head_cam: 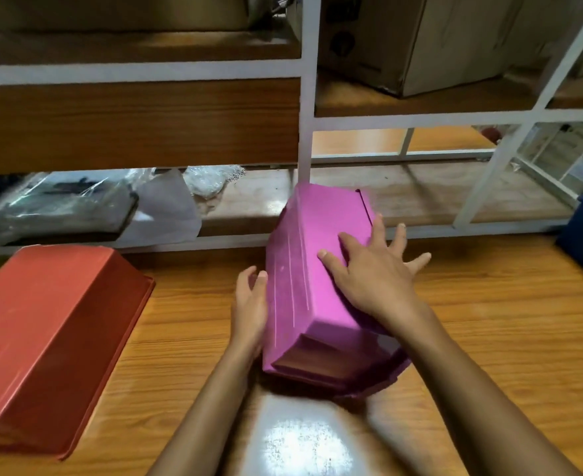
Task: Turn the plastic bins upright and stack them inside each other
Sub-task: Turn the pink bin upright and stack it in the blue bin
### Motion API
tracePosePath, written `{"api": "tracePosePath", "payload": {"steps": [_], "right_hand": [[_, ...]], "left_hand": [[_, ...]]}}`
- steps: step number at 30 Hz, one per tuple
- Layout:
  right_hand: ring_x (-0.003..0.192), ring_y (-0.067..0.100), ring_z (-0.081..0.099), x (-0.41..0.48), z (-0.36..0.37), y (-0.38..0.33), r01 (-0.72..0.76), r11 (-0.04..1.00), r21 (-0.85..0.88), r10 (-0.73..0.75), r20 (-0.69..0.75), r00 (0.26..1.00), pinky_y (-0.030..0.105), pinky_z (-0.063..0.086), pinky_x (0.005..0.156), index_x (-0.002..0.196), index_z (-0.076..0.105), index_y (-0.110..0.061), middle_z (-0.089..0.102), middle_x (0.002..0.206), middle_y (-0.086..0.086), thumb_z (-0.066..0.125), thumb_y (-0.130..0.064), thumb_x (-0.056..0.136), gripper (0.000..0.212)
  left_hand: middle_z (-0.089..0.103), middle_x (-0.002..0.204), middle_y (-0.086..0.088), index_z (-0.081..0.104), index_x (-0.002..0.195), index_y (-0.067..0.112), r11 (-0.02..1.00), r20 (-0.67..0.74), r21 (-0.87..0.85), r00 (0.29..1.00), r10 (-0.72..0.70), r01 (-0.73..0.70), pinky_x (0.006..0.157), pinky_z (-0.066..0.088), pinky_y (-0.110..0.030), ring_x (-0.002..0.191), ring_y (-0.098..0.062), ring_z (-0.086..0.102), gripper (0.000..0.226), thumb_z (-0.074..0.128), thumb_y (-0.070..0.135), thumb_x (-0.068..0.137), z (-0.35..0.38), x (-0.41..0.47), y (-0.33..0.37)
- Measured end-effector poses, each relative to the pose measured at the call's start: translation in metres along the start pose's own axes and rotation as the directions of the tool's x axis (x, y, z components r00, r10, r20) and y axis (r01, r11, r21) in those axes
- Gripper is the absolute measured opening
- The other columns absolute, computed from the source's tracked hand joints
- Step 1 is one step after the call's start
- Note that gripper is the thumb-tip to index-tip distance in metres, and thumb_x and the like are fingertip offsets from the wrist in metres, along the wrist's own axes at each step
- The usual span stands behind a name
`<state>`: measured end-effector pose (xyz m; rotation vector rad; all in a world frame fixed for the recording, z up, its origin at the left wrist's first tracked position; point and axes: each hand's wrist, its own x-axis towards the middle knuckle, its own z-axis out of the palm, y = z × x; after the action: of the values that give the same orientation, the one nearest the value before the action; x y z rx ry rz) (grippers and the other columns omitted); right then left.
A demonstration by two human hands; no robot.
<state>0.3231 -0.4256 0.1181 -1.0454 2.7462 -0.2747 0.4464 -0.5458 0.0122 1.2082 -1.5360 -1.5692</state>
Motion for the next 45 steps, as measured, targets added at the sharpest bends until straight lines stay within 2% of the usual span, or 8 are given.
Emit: {"api": "tracePosePath", "payload": {"steps": [3, 11, 18, 23, 26, 30, 39, 45], "right_hand": [[0.147, 0.045, 0.023, 0.01, -0.002, 0.004, -0.035, 0.994, 0.1, 0.02, 0.152, 0.988, 0.058, 0.028, 0.115, 0.158, 0.006, -0.022, 0.0, 0.166, 0.019, 0.033, -0.075, 0.089, 0.092], [0.111, 0.027, 0.063, 0.01, 0.016, 0.0, 0.058, 0.793, 0.606, -0.016, -0.076, 0.997, 0.026, 0.041, 0.08, 0.13, 0.058, -0.015, 0.069, 0.124, 0.005, 0.062, -0.03, 0.093, 0.04], [0.087, 0.027, 0.066, 0.015, 0.029, -0.01, 0.111, 0.723, 0.682, 0.074, -0.236, 0.969, 0.034, 0.05, 0.074, 0.103, 0.07, -0.011, 0.074, 0.094, 0.006, 0.056, -0.022, 0.089, 0.023], [0.066, 0.017, 0.066, 0.009, 0.029, -0.025, 0.199, 0.517, 0.832, 0.006, -0.236, 0.972, 0.035, 0.057, 0.061, 0.094, 0.075, -0.017, 0.074, 0.084, 0.002, 0.046, -0.02, 0.092, 0.029], [0.055, 0.014, 0.063, 0.006, 0.028, -0.034, 0.153, 0.407, 0.9, -0.087, -0.129, 0.988, 0.023, 0.052, 0.052, 0.108, 0.072, -0.015, 0.073, 0.086, 0.006, 0.044, -0.007, 0.099, 0.031], [0.094, 0.028, 0.071, 0.018, 0.048, -0.025, 0.262, 0.735, 0.625, -0.2, -0.169, 0.965, 0.036, 0.053, 0.086, 0.118, 0.07, -0.012, 0.074, 0.112, 0.009, 0.045, -0.011, 0.095, 0.033], [0.128, 0.043, 0.049, 0.014, 0.106, -0.007, 0.057, 0.989, 0.14, -0.081, 0.172, 0.982, 0.045, 0.047, 0.098, 0.157, 0.013, -0.019, 0.007, 0.165, 0.016, 0.052, -0.021, 0.087, 0.08], [0.073, 0.033, 0.059, 0.004, 0.113, -0.013, 0.03, 0.875, 0.483, -0.034, 0.0, 0.999, 0.037, 0.045, 0.061, 0.157, 0.015, -0.019, 0.067, 0.09, 0.015, 0.051, 0.0, 0.081, 0.086]], "left_hand": [[0.056, 0.134, 0.001, 0.053, 0.126, 0.029, 0.975, 0.02, -0.192, 0.993, 0.114, -0.108, 0.103, 0.044, -0.042, 0.124, -0.015, 0.053, 0.025, 0.044, 0.036, 0.104, -0.014, 0.002, 0.046], [0.069, 0.118, -0.018, 0.061, 0.114, 0.009, 0.96, 0.212, -0.28, 0.977, 0.037, 0.024, 0.096, 0.052, -0.047, 0.106, -0.032, 0.066, 0.039, 0.042, 0.041, 0.104, -0.003, 0.0, 0.07], [0.046, 0.151, -0.015, 0.061, 0.128, 0.002, 0.603, 0.295, 0.619, 0.86, 0.416, -0.503, 0.108, 0.032, -0.029, 0.139, -0.028, 0.042, 0.046, 0.049, 0.038, 0.101, -0.003, 0.004, 0.052], [0.055, 0.066, -0.003, 0.05, 0.064, 0.017, 0.732, 0.296, 0.418, 0.843, 0.45, -0.538, 0.063, 0.034, -0.035, 0.065, -0.018, 0.051, 0.049, 0.045, 0.048, 0.102, 0.0, -0.013, 0.083], [0.058, 0.072, 0.002, 0.053, 0.069, 0.022, 0.812, 0.233, 0.455, 0.93, 0.286, -0.364, 0.065, 0.04, -0.035, 0.073, -0.018, 0.058, 0.055, 0.044, 0.071, 0.09, -0.003, -0.006, 0.099], [0.059, 0.139, -0.007, 0.056, 0.134, 0.013, 0.819, 0.207, 0.494, 0.954, 0.216, -0.293, 0.097, 0.042, -0.029, 0.125, -0.024, 0.057, 0.06, 0.066, 0.051, 0.088, -0.022, 0.009, 0.092], [0.069, 0.113, -0.003, 0.067, 0.119, 0.014, 0.973, 0.1, 0.182, 0.987, 0.127, -0.144, 0.076, 0.049, -0.019, 0.091, -0.008, 0.064, 0.03, 0.058, 0.009, 0.091, -0.081, 0.03, 0.06], [0.072, 0.112, -0.013, 0.073, 0.1, 0.018, 0.997, -0.001, 0.083, 1.0, 0.012, -0.012, 0.084, 0.05, -0.036, 0.096, -0.027, 0.065, 0.014, 0.06, 0.016, 0.095, -0.116, 0.037, 0.011]]}}
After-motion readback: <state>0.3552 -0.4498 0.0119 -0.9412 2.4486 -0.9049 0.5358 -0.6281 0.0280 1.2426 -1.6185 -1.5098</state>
